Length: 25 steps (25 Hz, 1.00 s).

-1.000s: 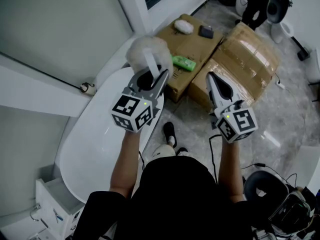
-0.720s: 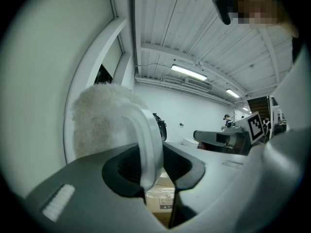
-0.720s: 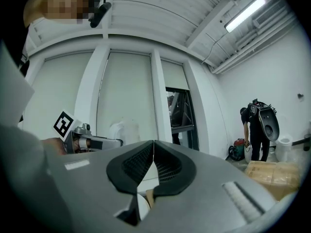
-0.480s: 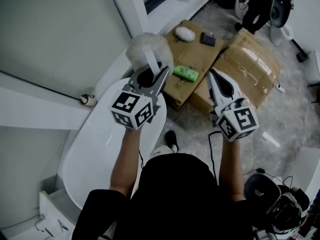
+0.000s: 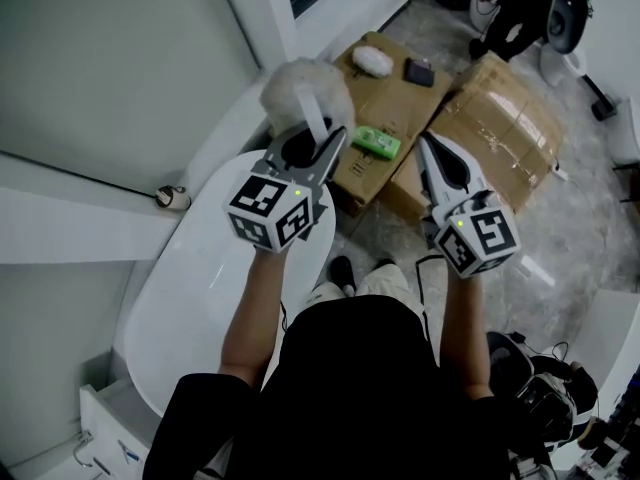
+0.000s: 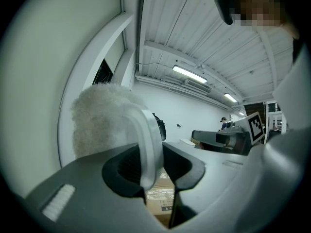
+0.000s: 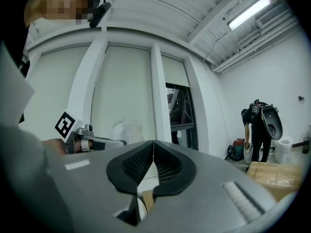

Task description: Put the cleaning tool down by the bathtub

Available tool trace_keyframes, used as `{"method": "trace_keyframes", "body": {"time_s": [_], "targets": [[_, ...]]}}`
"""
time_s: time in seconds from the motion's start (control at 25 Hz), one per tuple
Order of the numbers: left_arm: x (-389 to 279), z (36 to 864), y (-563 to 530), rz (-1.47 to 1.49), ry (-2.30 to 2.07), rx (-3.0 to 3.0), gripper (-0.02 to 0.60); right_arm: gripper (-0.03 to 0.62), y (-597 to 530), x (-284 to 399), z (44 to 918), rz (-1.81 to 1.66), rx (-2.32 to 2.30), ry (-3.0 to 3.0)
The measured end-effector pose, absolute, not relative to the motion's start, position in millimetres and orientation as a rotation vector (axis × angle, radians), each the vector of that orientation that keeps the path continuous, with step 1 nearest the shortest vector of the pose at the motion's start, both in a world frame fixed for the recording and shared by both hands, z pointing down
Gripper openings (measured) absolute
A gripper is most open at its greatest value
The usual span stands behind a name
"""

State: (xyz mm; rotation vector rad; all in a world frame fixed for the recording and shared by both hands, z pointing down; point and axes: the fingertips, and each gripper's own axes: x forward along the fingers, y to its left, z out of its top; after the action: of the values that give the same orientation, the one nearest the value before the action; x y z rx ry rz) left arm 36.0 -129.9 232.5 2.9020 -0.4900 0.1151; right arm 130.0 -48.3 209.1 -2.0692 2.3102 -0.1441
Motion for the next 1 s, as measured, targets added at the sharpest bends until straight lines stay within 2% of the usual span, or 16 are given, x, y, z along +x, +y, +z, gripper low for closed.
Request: {"method": "trace_keyframes", "body": {"time_s": [0.44,1.0], "targets": [[41,249,-167,0.120,-0.566,2.835,0.095,0.009,-82,146,215,-0.173,-2.037,2.357],[80,296,-259,0.167,-0.718,2.659,0.095,0.009,-188,195,239,-0.276,-1.874,2.516]]}}
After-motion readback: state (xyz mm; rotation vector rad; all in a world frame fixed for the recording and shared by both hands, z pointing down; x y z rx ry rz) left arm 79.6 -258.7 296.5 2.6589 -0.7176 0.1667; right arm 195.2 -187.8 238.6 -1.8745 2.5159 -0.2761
